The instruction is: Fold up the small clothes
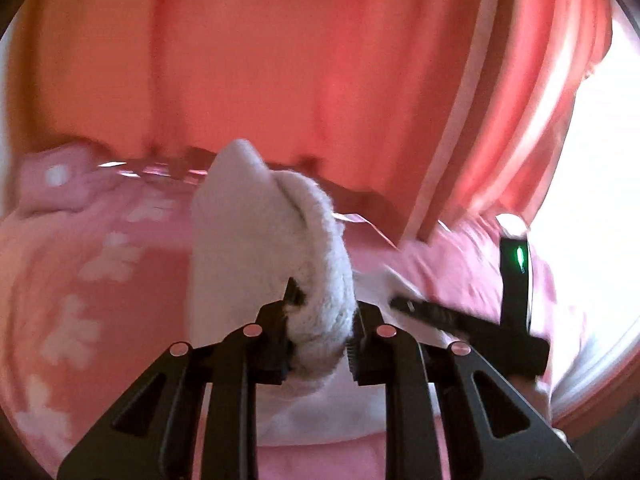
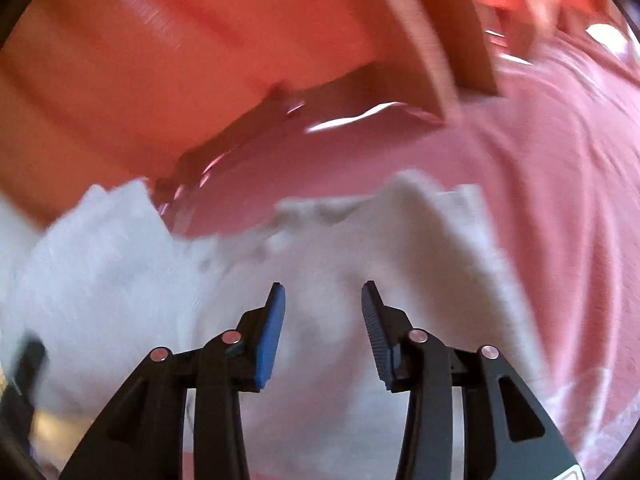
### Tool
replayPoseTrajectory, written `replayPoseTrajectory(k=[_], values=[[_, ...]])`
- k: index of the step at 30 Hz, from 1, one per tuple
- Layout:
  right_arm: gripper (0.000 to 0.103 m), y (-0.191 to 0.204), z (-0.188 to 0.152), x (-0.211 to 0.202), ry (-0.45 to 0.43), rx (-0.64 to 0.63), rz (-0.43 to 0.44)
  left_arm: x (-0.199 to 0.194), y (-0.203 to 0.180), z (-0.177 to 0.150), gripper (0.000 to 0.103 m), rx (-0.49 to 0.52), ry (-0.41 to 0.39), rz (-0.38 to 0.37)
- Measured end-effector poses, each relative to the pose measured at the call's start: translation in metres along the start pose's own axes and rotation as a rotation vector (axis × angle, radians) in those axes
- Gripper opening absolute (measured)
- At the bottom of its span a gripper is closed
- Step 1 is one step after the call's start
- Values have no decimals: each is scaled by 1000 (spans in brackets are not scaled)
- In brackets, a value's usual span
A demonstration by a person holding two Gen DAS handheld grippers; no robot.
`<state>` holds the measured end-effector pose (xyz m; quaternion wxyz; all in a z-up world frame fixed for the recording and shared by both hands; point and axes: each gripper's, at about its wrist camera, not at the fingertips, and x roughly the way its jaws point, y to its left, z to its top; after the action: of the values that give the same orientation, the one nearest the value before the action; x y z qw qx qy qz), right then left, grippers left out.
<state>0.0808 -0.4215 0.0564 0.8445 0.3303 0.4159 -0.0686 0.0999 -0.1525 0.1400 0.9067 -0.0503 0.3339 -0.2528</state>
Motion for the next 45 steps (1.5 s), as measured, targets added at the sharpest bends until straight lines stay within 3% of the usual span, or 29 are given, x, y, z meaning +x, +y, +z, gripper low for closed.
replayPoseTrajectory(k=[3,6,9,11,13,14,16,21,24,26,27,28,29,30,32,34,35,36,38,41,42,43,45], values=[[41,-26,8,-11,-18,59,2,57,-37,-34,20,50,133,-23],[47,-35,7,-13,-6,59,13,106,-48,-77,21,71,263,10],[54,-39,7,-9,21,54,47,89,-58,-93,28,167,180,58],[59,-35,4,-4,51,43,94,64,-57,-90,38,178,153,31],[63,-25,0,2,83,24,134,35,-47,-89,74,163,111,20],[66,-21,-1,3,96,14,147,26,-42,-89,78,158,91,38],[72,-9,-7,11,139,-22,174,9,-25,-93,82,156,77,83],[74,15,-25,29,228,-94,135,17,27,-117,82,98,180,256],[75,25,-33,43,272,-127,107,28,52,-131,82,1,236,252],[75,30,-36,49,277,-145,91,33,54,-136,82,-1,250,261],[73,34,-38,51,271,-152,88,35,55,-138,80,1,252,280],[66,37,-39,51,262,-159,94,38,57,-138,65,-12,259,287],[38,41,-38,48,239,-170,111,39,61,-136,57,-41,271,272],[21,44,-35,43,219,-188,134,39,62,-133,42,-82,282,238],[16,46,-29,20,134,-166,243,34,68,-131,31,-151,285,207],[13,42,-19,-37,-2,-148,490,30,69,-132,21,-144,296,211],[10,40,-17,-52,-41,-155,523,31,68,-131,17,-147,301,199],[7,33,-15,-74,-101,-171,522,31,69,-131,15,-156,305,180],[7,13,-13,-83,-128,-166,412,33,65,-128,13,-149,313,175],[6,-42,-25,-23,53,-122,53,38,61,-132,13,-133,333,192],[6,-66,-36,5,149,-101,-6,40,61,-134,13,-136,340,193],[6,-79,-42,15,181,-69,28,41,61,-135,13,-136,342,193],[6,-94,-44,5,160,-16,121,39,58,-138,13,-129,338,198]])
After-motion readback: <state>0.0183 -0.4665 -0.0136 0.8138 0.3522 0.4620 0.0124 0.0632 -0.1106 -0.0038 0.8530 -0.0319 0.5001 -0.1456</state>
